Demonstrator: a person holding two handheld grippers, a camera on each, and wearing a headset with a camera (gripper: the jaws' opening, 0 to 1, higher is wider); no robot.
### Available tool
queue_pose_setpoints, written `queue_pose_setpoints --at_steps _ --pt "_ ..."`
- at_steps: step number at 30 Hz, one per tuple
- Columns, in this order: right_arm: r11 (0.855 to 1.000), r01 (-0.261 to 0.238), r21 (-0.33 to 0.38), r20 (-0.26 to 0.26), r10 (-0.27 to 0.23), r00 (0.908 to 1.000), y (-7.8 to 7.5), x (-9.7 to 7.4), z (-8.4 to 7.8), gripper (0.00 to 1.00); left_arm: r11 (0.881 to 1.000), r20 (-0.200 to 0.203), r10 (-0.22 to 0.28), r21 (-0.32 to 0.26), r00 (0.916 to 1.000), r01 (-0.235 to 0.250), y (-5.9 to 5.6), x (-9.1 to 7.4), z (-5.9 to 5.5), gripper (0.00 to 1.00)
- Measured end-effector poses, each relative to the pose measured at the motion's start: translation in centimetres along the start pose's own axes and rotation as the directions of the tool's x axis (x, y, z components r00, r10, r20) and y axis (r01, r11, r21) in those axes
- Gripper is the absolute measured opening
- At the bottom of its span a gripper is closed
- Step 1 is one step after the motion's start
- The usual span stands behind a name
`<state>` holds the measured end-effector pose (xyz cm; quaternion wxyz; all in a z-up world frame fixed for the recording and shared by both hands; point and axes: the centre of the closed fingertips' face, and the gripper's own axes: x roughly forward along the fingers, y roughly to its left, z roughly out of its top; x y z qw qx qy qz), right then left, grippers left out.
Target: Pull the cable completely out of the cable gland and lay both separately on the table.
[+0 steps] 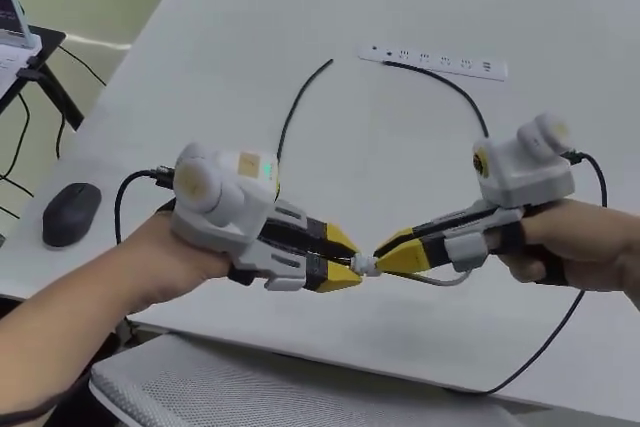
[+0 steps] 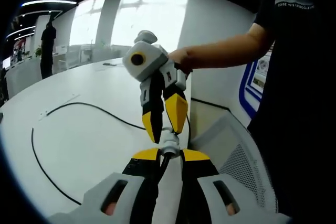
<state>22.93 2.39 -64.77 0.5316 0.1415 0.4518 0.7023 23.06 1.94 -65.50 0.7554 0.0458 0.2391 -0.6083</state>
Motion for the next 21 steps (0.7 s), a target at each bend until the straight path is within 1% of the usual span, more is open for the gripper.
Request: queue_pose_setpoints --at_steps 4,6,8,9,13,17,19,21 --pt "1.000 -0.014 -0.003 -0.019 0.014 0.9997 0.29 0.29 -0.30 0.14 1.000 -0.002 -0.003 0.009 1.0000 0.003 0.00 0.06 -0.05 0.15" --pt "1.000 -0.020 0.002 -0.037 0.020 0.9991 0.34 0.35 -0.57 0.13 1.000 -0.001 -0.004 0.013 1.0000 0.004 0.04 0.11 -0.04 0.15" --pt "1.000 -0.022 0.000 -0.033 0.022 0.9992 0.28 0.31 -0.51 0.10 1.000 -0.001 -0.006 0.014 1.0000 0.006 0.04 0.16 -0.01 0.15" --pt "1.000 -0.029 0.011 -0.035 0.030 0.9989 0.38 0.28 -0.54 0.09 1.000 -0.003 -0.005 0.015 1.0000 0.005 0.08 0.18 -0.02 0.15" --pt "1.000 -0.026 0.003 -0.036 0.027 0.9990 0.32 0.28 -0.54 0.08 1.000 -0.008 -0.007 0.014 0.9999 0.007 0.08 0.17 -0.02 0.15" --pt "0.998 -0.014 -0.055 -0.044 0.012 0.9990 0.59 0.34 -0.51 0.08 1.000 -0.007 -0.008 0.004 0.9999 0.008 0.02 0.14 0.04 0.15" --pt "0.996 0.011 -0.093 -0.049 -0.016 0.9986 0.52 0.37 -0.42 0.08 1.000 -0.006 -0.006 -0.005 1.0000 0.006 0.05 0.09 0.05 0.15" --pt "0.984 0.039 -0.176 -0.055 -0.049 0.9973 0.58 0.43 -0.32 0.07 1.000 -0.004 -0.009 -0.028 0.9999 0.009 0.10 -0.06 0.09 0.15"
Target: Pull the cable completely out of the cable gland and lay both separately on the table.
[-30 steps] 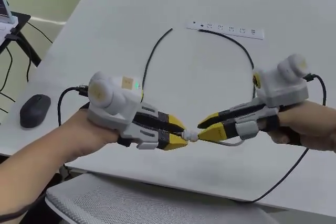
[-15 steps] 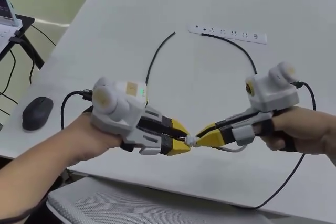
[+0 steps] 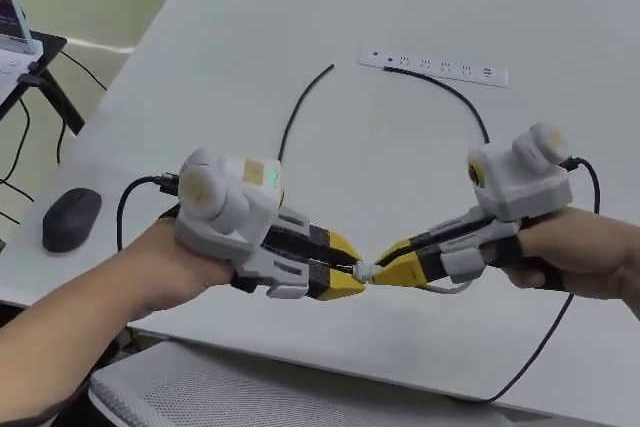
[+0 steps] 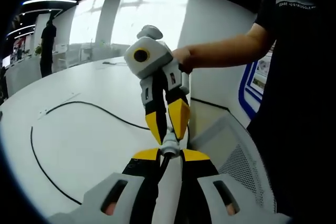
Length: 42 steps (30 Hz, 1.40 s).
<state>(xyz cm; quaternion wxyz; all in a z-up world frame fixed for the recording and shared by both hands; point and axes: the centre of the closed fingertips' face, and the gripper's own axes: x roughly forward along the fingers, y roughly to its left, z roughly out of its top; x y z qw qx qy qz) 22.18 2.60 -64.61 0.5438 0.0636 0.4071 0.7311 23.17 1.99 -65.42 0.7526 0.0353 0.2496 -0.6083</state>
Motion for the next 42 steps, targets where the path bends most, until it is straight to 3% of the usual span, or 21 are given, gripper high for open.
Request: queue_pose_setpoints --at_steps 3,6,7,9,13,14,17,21,22,24,27,33,35,36,38,40,42 --pt "0.991 0.056 -0.122 -0.004 -0.057 0.9984 0.11 0.05 0.31 0.07 1.000 0.007 0.001 -0.008 1.0000 -0.001 0.10 -0.22 0.12 0.15" --pt "0.965 0.101 -0.242 -0.013 -0.107 0.9942 0.26 0.08 0.33 0.07 1.000 0.011 -0.006 -0.023 0.9999 0.006 0.03 -0.26 0.19 0.15" --pt "0.945 0.121 -0.304 -0.014 -0.132 0.9912 0.30 0.12 0.25 0.07 1.000 0.011 -0.006 -0.029 0.9999 0.007 0.03 -0.25 0.17 0.15" --pt "0.923 0.153 -0.354 -0.012 -0.168 0.9857 0.30 0.14 0.15 0.07 0.999 0.011 -0.012 -0.043 0.9999 0.012 -0.06 -0.22 0.14 0.15" --pt "0.838 0.211 -0.503 -0.008 -0.249 0.9686 0.16 0.07 0.09 0.07 0.997 0.017 -0.015 -0.072 0.9997 0.016 -0.03 -0.20 0.24 0.15" --pt "0.832 0.215 -0.512 -0.010 -0.256 0.9667 0.16 0.08 0.08 0.07 0.997 0.017 -0.015 -0.073 0.9997 0.016 -0.04 -0.20 0.25 0.15" --pt "0.772 0.233 -0.591 -0.018 -0.302 0.9530 0.10 0.22 -0.13 0.07 0.997 0.010 -0.018 -0.079 0.9998 0.019 -0.13 -0.21 0.13 0.15" --pt "0.737 0.256 -0.625 -0.006 -0.333 0.9428 -0.01 0.30 -0.22 0.07 0.996 0.007 -0.016 -0.082 0.9998 0.017 -0.16 -0.25 0.03 0.15" --pt "0.717 0.267 -0.644 0.006 -0.344 0.9389 0.01 0.27 -0.09 0.07 0.996 0.009 -0.016 -0.092 0.9998 0.017 -0.14 -0.30 0.08 0.15" --pt "0.700 0.287 -0.654 0.025 -0.360 0.9327 0.00 0.16 0.10 0.07 0.996 0.015 -0.013 -0.092 0.9998 0.014 -0.10 -0.44 0.29 0.15" --pt "0.688 0.301 -0.660 0.038 -0.370 0.9283 -0.02 0.11 0.23 0.07 0.996 0.019 -0.013 -0.090 0.9997 0.015 -0.15 -0.50 0.51 0.15" --pt "0.691 0.317 -0.650 0.048 -0.379 0.9243 -0.07 -0.05 0.22 0.08 0.998 0.014 -0.012 -0.065 0.9998 0.013 -0.27 -0.44 0.57 0.15" --pt "0.710 0.325 -0.624 0.052 -0.377 0.9246 -0.11 -0.19 0.28 0.08 0.998 0.016 -0.010 -0.059 0.9998 0.011 -0.30 -0.40 0.62 0.15" --pt "0.711 0.327 -0.623 0.053 -0.379 0.9240 -0.06 -0.20 0.31 0.08 0.998 0.017 -0.009 -0.057 0.9998 0.010 -0.31 -0.39 0.66 0.15" --pt "0.728 0.343 -0.594 0.065 -0.382 0.9219 -0.08 -0.30 0.48 0.09 0.999 0.021 -0.005 -0.049 0.9998 0.006 -0.35 -0.37 0.85 0.15" --pt "0.734 0.346 -0.584 0.076 -0.375 0.9239 0.12 -0.27 0.64 0.11 0.999 0.022 -0.001 -0.039 0.9998 0.002 -0.39 -0.36 0.96 0.15" --pt "0.737 0.361 -0.571 0.084 -0.385 0.9189 0.01 -0.41 0.71 0.13 0.999 0.018 0.003 -0.033 0.9998 -0.002 -0.34 -0.35 0.89 0.15"
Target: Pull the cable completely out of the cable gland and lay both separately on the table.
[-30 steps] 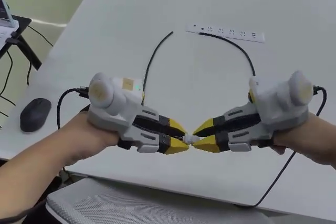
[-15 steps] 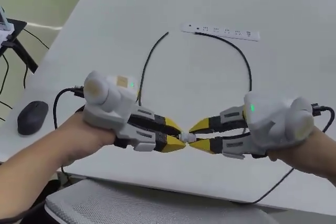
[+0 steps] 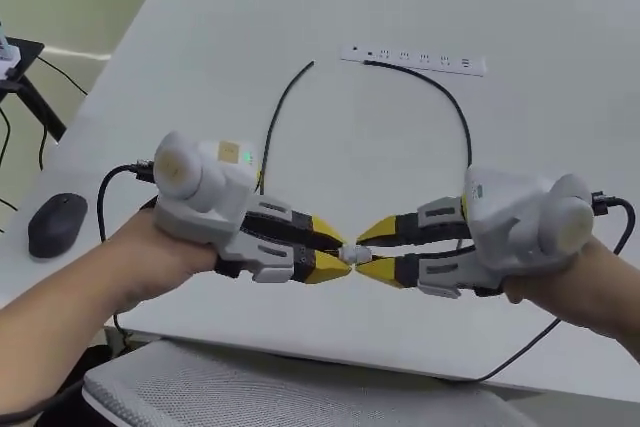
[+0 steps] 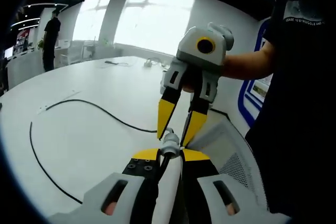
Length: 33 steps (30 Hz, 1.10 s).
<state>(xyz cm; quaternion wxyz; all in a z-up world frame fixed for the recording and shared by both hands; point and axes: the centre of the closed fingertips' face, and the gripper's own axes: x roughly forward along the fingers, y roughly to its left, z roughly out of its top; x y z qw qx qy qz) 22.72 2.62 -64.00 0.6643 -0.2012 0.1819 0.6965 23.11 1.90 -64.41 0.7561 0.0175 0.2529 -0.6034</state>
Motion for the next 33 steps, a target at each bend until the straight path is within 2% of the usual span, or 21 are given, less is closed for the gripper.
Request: queue_pose_setpoints --at_steps 3,5,8,9,10,11,12,13,17,19,21,22,24,25,26,30,33 --pt "0.998 0.039 0.051 -0.028 -0.038 0.9989 -0.4 -0.4 -0.6 0.19 1.000 0.000 0.011 0.013 0.9999 -0.011 0.1 0.0 0.0 0.15" --pt "0.996 0.064 0.057 -0.022 -0.063 0.9978 -0.5 -0.9 -0.5 0.20 1.000 0.003 0.019 -0.008 0.9998 -0.019 0.3 -0.1 0.0 0.15" --pt "0.982 0.157 0.109 -0.057 -0.152 0.9868 -1.4 -1.7 -1.3 0.15 1.000 0.006 0.025 -0.002 0.9997 -0.025 0.4 -0.1 0.2 0.15" --pt "0.974 0.193 0.120 -0.076 -0.185 0.9799 -1.7 -2.1 -1.6 0.15 1.000 0.008 0.025 0.004 0.9997 -0.025 0.4 -0.1 0.2 0.15" --pt "0.972 0.204 0.114 -0.077 -0.196 0.9775 -1.6 -2.1 -1.6 0.15 1.000 0.009 0.027 0.007 0.9996 -0.027 0.4 -0.1 0.3 0.15" --pt "0.962 0.250 0.107 -0.109 -0.239 0.9649 -1.9 -2.3 -2.1 0.15 0.999 0.009 0.029 0.011 0.9995 -0.029 0.4 -0.1 0.3 0.15" --pt "0.958 0.267 0.105 -0.128 -0.253 0.9588 -1.8 -2.3 -2.3 0.15 0.999 0.009 0.031 0.012 0.9995 -0.031 0.5 -0.1 0.4 0.15" --pt "0.959 0.266 0.093 -0.124 -0.254 0.9593 -1.4 -2.0 -2.2 0.15 0.999 0.010 0.033 0.011 0.9994 -0.033 0.6 -0.1 0.4 0.15" --pt "0.929 0.368 0.034 -0.158 -0.358 0.9201 -1.8 -1.9 -2.4 0.11 0.999 0.008 0.038 0.020 0.9993 -0.038 0.7 0.0 0.7 0.15" --pt "0.925 0.381 0.013 -0.150 -0.375 0.9150 -1.6 -1.6 -2.1 0.09 0.999 0.007 0.036 0.022 0.9993 -0.036 0.7 0.1 0.8 0.15" --pt "0.897 0.438 -0.055 -0.168 -0.441 0.8819 -2.2 -1.7 -2.1 0.07 0.999 0.006 0.038 0.028 0.9993 -0.038 0.7 0.1 0.9 0.15" --pt "0.901 0.432 -0.035 -0.164 -0.431 0.8871 -1.9 -1.4 -1.9 0.05 0.999 0.004 0.043 0.029 0.9991 -0.043 0.9 0.1 0.9 0.15" --pt "0.897 0.441 -0.028 -0.145 -0.441 0.8860 -1.9 -1.3 -1.5 0.02 0.998 0.011 0.049 0.033 0.9988 -0.049 1.0 0.1 1.1 0.15" --pt "0.888 0.459 -0.027 -0.148 -0.457 0.8769 -2.0 -1.4 -1.6 0.02 0.998 0.009 0.050 0.034 0.9987 -0.050 1.1 0.1 1.1 0.15" --pt "0.885 0.464 -0.038 -0.147 -0.464 0.8735 -2.0 -1.4 -1.5 0.02 0.998 0.010 0.052 0.036 0.9986 -0.052 1.1 0.1 1.2 0.15" --pt "0.875 0.475 -0.094 -0.143 -0.484 0.8635 -2.1 -1.4 -1.4 0.02 0.998 0.011 0.057 0.037 0.9983 -0.057 1.2 0.0 1.2 0.15" --pt "0.872 0.472 -0.130 -0.145 -0.488 0.8610 -2.1 -1.3 -1.4 0.02 0.997 0.009 0.059 0.041 0.9982 -0.060 1.2 0.0 1.2 0.15"
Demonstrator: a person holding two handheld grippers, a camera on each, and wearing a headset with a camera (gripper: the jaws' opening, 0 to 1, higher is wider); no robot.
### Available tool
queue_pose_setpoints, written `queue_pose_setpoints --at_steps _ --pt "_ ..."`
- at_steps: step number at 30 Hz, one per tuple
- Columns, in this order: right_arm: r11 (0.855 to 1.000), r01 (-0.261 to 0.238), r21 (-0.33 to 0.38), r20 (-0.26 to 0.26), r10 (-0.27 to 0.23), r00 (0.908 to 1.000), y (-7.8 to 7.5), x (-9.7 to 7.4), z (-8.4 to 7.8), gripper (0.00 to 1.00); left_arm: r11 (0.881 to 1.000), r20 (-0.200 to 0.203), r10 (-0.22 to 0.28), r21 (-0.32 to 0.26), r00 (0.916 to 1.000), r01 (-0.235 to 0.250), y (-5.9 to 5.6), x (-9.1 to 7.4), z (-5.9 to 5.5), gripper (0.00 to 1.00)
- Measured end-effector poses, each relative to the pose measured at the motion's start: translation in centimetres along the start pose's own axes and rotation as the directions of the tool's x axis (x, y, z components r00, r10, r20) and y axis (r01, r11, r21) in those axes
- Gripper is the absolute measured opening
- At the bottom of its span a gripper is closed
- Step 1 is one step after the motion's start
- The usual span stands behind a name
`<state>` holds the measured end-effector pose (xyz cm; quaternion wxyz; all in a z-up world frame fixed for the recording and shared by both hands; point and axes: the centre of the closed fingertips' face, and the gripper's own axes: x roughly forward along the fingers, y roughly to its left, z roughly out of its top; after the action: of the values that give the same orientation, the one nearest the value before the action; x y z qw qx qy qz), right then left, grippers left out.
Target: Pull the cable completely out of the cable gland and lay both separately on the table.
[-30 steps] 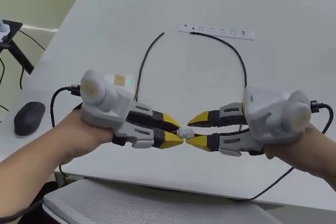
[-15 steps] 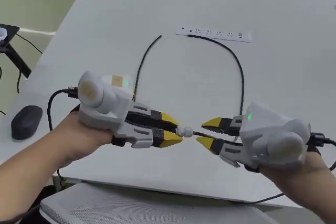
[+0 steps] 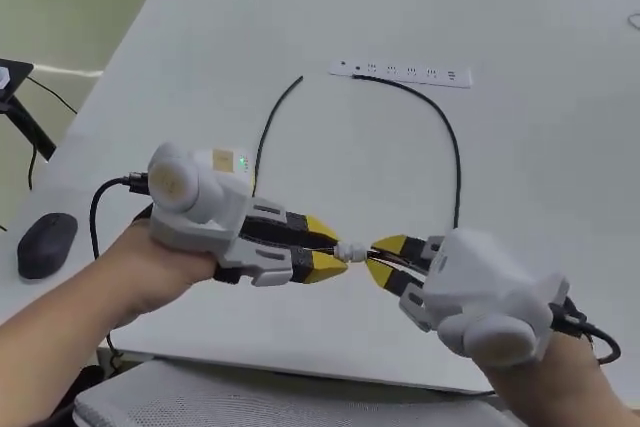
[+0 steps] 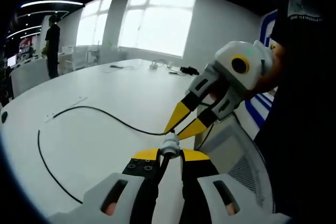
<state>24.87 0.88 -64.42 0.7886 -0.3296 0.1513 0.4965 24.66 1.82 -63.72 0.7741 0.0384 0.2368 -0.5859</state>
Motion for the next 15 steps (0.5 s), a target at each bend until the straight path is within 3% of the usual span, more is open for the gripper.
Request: queue_pose_setpoints --at_steps 5,15 --pt "1.000 -0.002 -0.028 -0.003 0.002 1.0000 -0.04 0.05 0.03 0.01 1.000 -0.007 0.008 0.002 0.9999 -0.008 0.02 -0.01 -0.03 0.15" --pt "0.998 -0.031 0.060 0.018 0.030 0.9994 -0.14 0.01 -0.16 0.00 1.000 -0.001 0.017 0.013 0.9999 -0.017 0.02 -0.09 0.13 0.15"
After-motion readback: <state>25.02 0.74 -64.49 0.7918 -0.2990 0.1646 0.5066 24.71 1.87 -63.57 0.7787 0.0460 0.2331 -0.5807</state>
